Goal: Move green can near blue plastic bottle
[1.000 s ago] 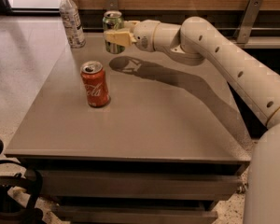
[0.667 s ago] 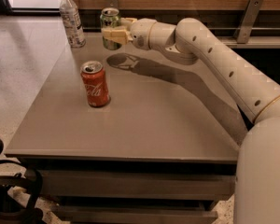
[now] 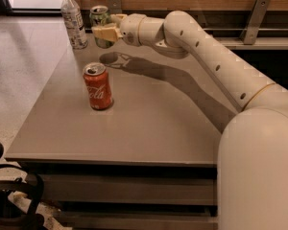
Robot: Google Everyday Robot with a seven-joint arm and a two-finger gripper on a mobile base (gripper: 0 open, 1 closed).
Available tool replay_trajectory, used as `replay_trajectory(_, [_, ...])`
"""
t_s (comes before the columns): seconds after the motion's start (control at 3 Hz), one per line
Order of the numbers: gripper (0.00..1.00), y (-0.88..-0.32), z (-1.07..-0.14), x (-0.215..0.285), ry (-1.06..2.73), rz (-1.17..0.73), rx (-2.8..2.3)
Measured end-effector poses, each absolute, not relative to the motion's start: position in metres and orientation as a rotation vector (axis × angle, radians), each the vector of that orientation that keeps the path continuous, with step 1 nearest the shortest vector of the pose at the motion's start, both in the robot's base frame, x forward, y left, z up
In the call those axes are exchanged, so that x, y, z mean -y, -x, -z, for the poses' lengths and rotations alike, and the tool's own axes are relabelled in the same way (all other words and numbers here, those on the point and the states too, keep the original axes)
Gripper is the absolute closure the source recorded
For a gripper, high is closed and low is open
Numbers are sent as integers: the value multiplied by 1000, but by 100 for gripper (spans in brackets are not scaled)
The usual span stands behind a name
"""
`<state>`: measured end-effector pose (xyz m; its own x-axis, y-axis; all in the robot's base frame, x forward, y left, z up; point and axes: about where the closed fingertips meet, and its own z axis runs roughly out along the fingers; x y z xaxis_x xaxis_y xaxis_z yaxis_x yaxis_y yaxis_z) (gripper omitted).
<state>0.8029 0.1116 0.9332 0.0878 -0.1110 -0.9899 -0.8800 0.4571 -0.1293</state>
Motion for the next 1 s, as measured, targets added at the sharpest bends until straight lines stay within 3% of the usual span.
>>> replay_trajectory(1.0, [100,-828,-901,-141,972,-794,-1433])
